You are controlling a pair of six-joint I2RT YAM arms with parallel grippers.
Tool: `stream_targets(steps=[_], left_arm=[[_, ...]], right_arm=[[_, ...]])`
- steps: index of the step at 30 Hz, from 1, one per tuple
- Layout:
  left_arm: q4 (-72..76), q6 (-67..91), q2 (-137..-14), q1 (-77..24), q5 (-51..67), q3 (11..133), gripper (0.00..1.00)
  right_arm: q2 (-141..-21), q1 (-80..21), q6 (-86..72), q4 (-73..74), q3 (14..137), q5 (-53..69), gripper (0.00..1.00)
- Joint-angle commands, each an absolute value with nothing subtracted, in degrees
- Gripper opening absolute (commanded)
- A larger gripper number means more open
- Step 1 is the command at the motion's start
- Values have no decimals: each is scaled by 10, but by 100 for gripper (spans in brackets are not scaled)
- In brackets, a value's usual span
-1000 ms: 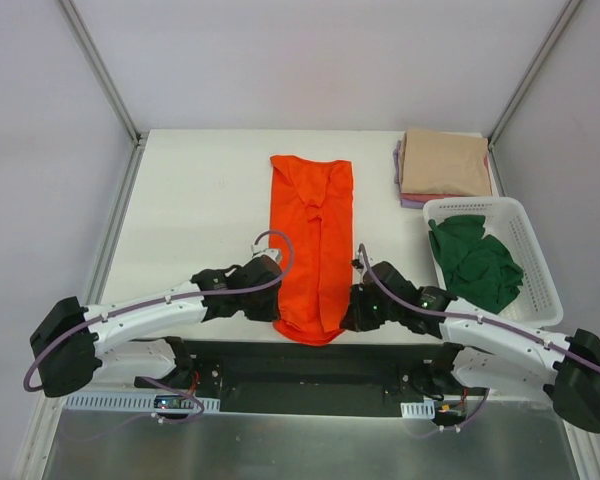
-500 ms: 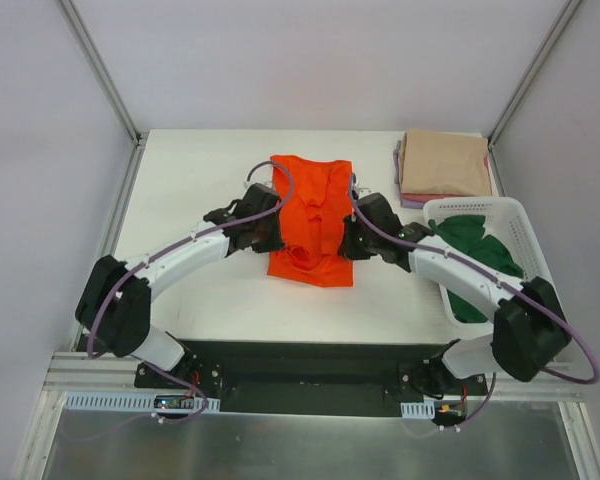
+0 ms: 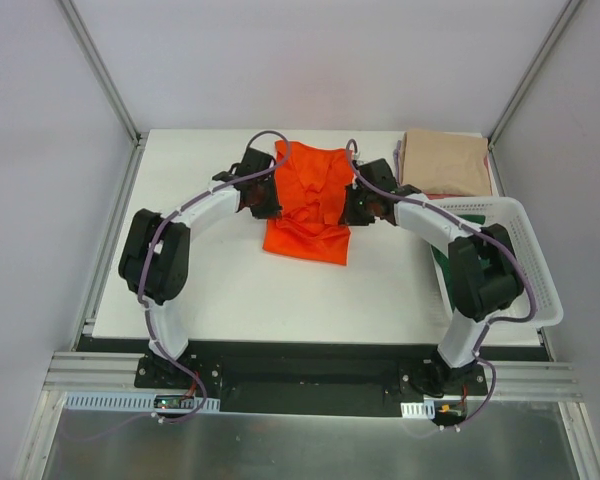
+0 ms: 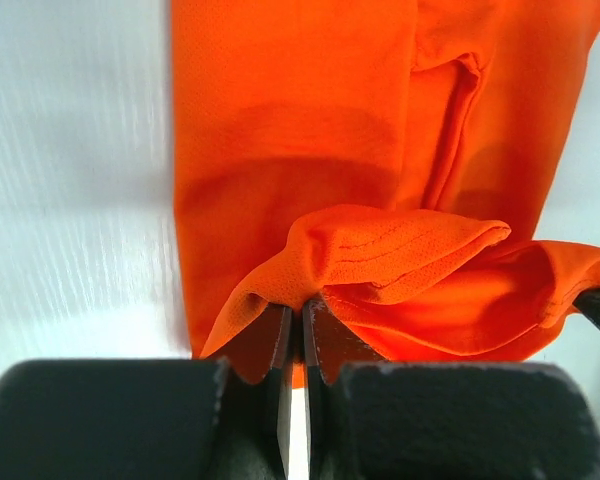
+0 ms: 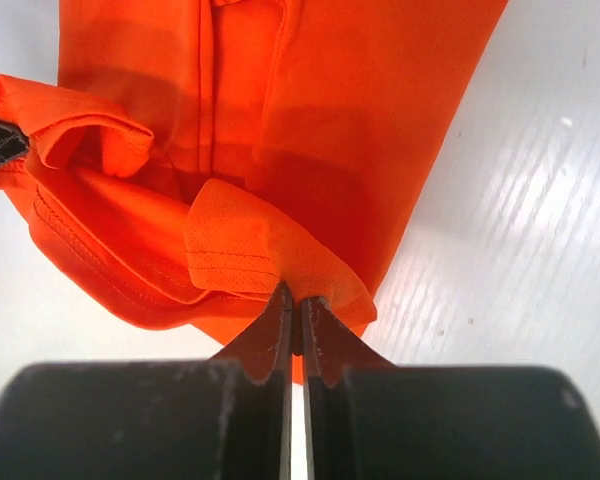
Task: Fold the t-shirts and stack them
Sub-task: Fold the folded rectangular tshirt in 1/3 of the way
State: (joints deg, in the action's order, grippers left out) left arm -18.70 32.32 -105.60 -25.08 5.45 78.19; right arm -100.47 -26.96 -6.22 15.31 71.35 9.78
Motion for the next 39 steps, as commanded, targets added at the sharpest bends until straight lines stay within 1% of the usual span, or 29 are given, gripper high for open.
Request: stream_targets(steps=[1,3,5,6,7,8,9,10,11,12,13,14,16,17,21,26,29,34,36,37,39], left_arm=[[-192,294,-1091,-236,79,836,0],[-192,289,-1114,-228,83,854,0],[-194,287,-1137,-219,102,873,12],[-194,287,-1147,-214,114,882,18],[-195,284,-1157,-208,125,892,28],[-196,284,-1161,-203,134,901,38],[-198,284,-1161,-198,140,907,46],[-198,283,-1154,-195,139,908,57],[-198,282,-1145,-193,135,906,66],[-198,282,-1130,-193,127,895,78],[-197,283,-1110,-193,122,889,90],[-197,284,-1094,-193,116,869,99],[-197,292,-1056,-193,100,833,99],[-198,298,-1036,-193,91,810,99],[-192,315,-970,-193,53,722,99],[-192,324,-918,-193,29,656,99],[-192,322,-904,-192,14,641,99],[-192,321,-897,-186,23,634,99],[-192,319,-899,-186,32,632,99],[-192,319,-900,-186,38,632,99],[-192,318,-905,-186,49,631,99]], right_arm=[[-1046,-249,-42,119,764,143,0],[-1065,-241,-37,102,775,149,0],[-1092,-233,-35,102,797,156,2],[-1105,-230,-36,102,811,159,7],[-1120,-225,-36,105,833,156,20],[-1130,-221,-33,113,849,152,35],[-1134,-220,-27,127,866,149,51],[-1132,-220,-16,142,880,144,58],[-1126,-221,-7,155,884,142,63],[-1113,-221,-4,158,877,142,70],[-1095,-223,14,154,866,140,75],[-1079,-226,18,151,847,139,79],[-1043,-237,33,153,811,138,87],[-1024,-245,42,154,792,141,88],[-995,-298,40,143,734,179,89],[-1044,-351,15,133,763,253,90],[-1128,-340,8,138,854,237,91],[-1297,-288,17,202,1089,221,91],[-1352,-280,19,260,1189,229,91],[-1358,-279,25,282,1214,242,91],[-1333,-281,45,267,1201,267,91]])
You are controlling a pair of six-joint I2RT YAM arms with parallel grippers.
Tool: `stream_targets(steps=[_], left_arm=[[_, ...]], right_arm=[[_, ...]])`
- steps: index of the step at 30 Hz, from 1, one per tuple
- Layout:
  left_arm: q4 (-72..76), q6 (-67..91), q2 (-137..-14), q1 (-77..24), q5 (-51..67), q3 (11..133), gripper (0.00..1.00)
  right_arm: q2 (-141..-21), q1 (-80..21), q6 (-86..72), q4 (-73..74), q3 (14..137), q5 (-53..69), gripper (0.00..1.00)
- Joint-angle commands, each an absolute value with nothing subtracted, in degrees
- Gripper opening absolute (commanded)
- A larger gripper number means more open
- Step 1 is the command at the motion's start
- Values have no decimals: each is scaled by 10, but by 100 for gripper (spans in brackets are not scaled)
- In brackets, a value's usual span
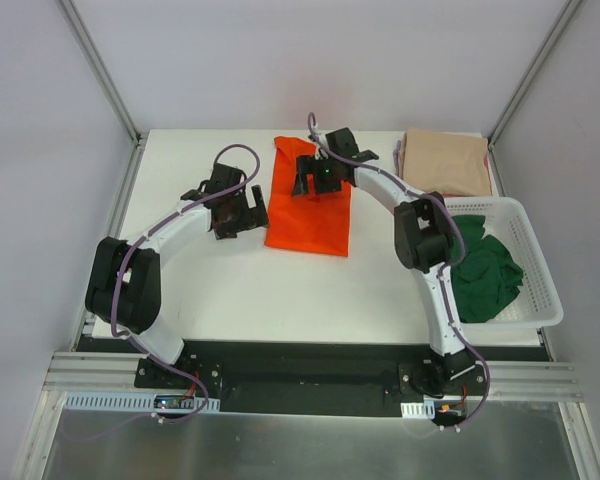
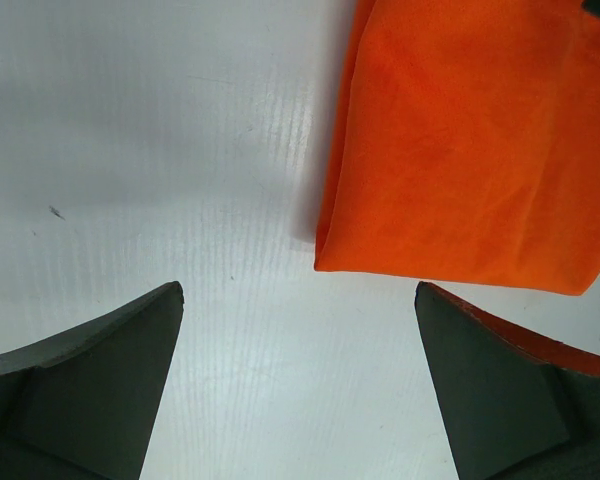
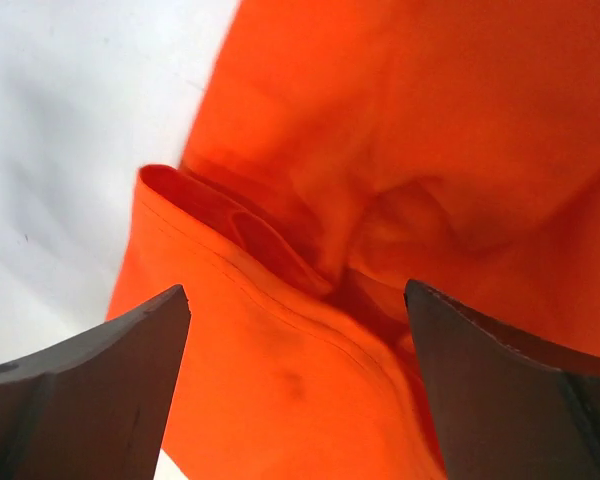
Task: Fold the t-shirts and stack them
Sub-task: Fold the folded rectangular tshirt in 1/3 of the way
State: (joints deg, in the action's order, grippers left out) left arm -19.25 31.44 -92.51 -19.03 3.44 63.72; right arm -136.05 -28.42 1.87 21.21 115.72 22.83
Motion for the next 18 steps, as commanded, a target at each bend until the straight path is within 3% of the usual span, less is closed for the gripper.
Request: stream_targets(steps=[1,6,8,15,18], left_arm=[[-191,320,-908,-186,54,632,99],[-184,329,-946,-186,71,647,97],[-178,334,-966,-186,85,656,92],[-164,357,-1046,-186,130,693,63],[-162,361,-1067,-187,148,702,51]], right_arm=[[-1312,-282,54,254,1178,269,92],[-1180,-283,113,213,1044,214,100],[-1129,-284,151,205,985,186,97],[-964,-309,369,183,739,173,96],[-934,-330,384,174,682,127,96]])
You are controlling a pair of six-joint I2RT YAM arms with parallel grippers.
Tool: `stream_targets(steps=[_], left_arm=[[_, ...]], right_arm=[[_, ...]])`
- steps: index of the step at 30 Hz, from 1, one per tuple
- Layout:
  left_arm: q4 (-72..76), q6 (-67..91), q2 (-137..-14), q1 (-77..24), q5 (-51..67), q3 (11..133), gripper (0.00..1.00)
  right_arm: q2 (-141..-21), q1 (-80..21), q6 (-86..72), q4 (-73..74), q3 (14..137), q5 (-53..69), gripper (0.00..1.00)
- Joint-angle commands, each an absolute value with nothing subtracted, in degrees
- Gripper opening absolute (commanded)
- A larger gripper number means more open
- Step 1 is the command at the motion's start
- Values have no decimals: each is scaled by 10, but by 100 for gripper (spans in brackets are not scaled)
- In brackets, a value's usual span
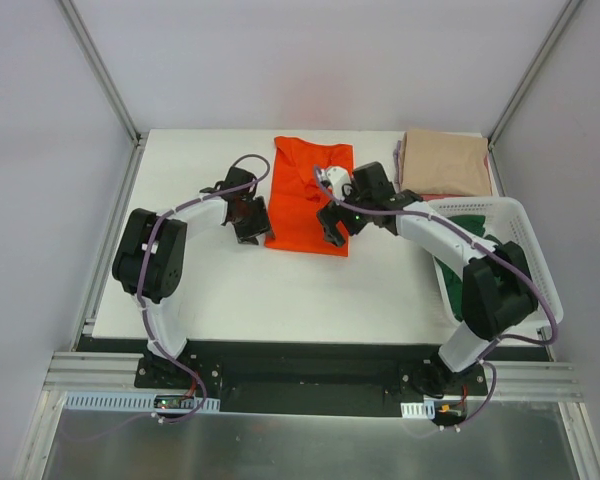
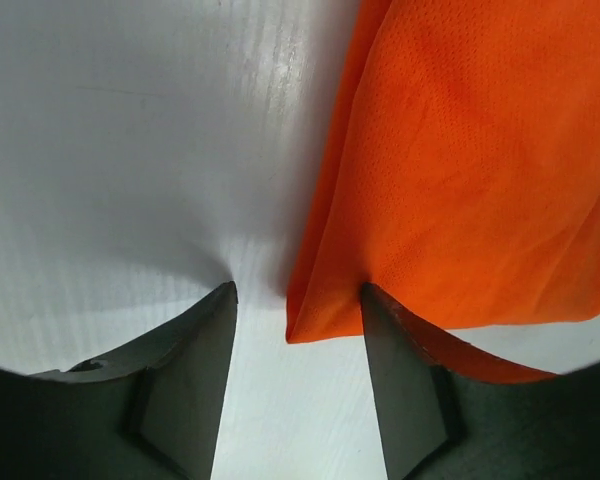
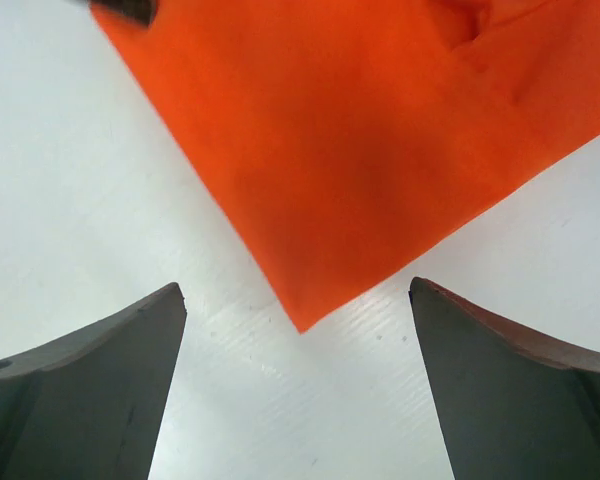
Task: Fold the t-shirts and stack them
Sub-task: Grab one side of the 2/3 rectangular tshirt with both arms
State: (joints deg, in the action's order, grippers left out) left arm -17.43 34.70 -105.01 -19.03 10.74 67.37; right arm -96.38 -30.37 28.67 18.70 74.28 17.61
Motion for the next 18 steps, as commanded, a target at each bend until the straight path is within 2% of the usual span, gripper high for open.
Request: stream_targets(steps=[1,5,9,10,11,18], left_arm=[[-161,363,-1072,-188,155,702,44],[-157,362,-1082,-192,166,690,34],[-159,360,-1082,-192,163,682,12],[-157,361,-1082,-192,162,681,4],[-158,359,-1083,-192,161,682,0],[-158,350,-1080,-192,157,686,0]], right_arm=[[-928,-331,380,161,666,120,96],[-921,-331,384,141,632,126,97],[-944,-337,418,174,642,113,99],[-957,-339,428,181,647,111,96],[-964,-342,434,184,650,106,95],[-1007,-381,469,192,666,48,82]])
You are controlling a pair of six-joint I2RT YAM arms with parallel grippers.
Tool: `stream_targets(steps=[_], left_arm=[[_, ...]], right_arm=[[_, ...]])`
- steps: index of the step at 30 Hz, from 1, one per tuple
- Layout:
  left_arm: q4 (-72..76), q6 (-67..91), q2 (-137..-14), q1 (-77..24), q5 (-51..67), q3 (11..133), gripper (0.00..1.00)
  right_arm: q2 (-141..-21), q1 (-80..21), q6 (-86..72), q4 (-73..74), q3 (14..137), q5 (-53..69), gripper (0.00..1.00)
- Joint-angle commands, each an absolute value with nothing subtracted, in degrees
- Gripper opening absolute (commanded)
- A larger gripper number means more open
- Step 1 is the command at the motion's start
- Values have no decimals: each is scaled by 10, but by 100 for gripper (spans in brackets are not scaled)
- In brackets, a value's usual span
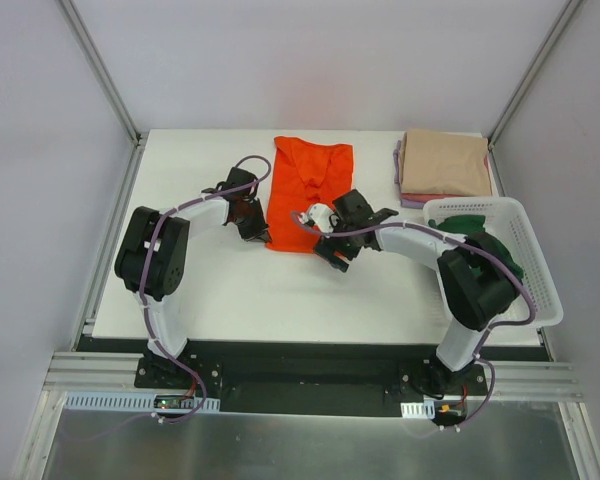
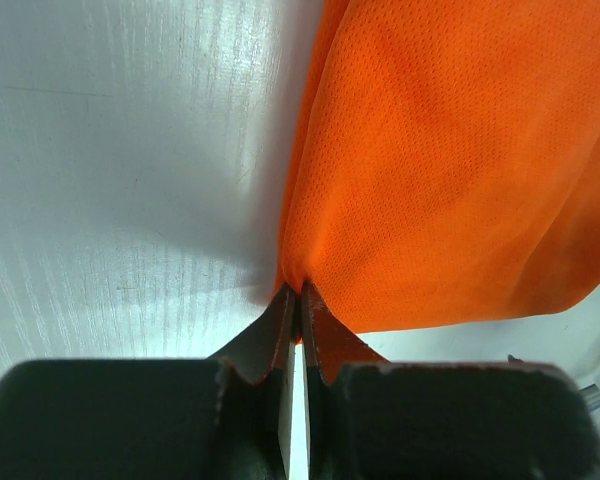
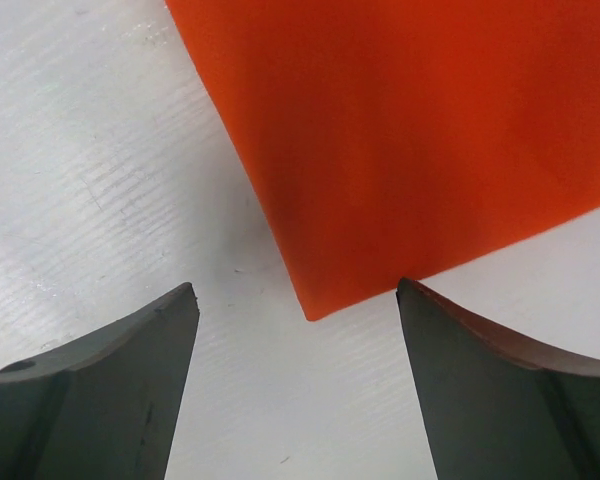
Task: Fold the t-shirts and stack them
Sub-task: Grab one side of the 2/3 rectangular tshirt with both arms
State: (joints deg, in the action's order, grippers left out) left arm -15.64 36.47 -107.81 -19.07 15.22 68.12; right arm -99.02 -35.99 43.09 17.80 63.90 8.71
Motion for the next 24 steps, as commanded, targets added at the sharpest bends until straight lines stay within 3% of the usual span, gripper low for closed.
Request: stream_targets(steps=[1,13,19,21,24], left_arm=[[-159,347,-1078,-192,155,686,0],[-161,345,-1079,-188,155,695,0],[-163,350,-1064,-186,156,687,0],[-163,357,-1048,-185,152,676,0],[-163,365,-1000,-185,134,641,0]], right_arm=[[-1013,-382,472,197,670,41,80],[-1083,-385,466,264,723,-15,54],[-1086,-386,461,285,735,28,17],[-1069,-389,453,293,730,67,7],[-1022,-409,431,310,711,112,2]])
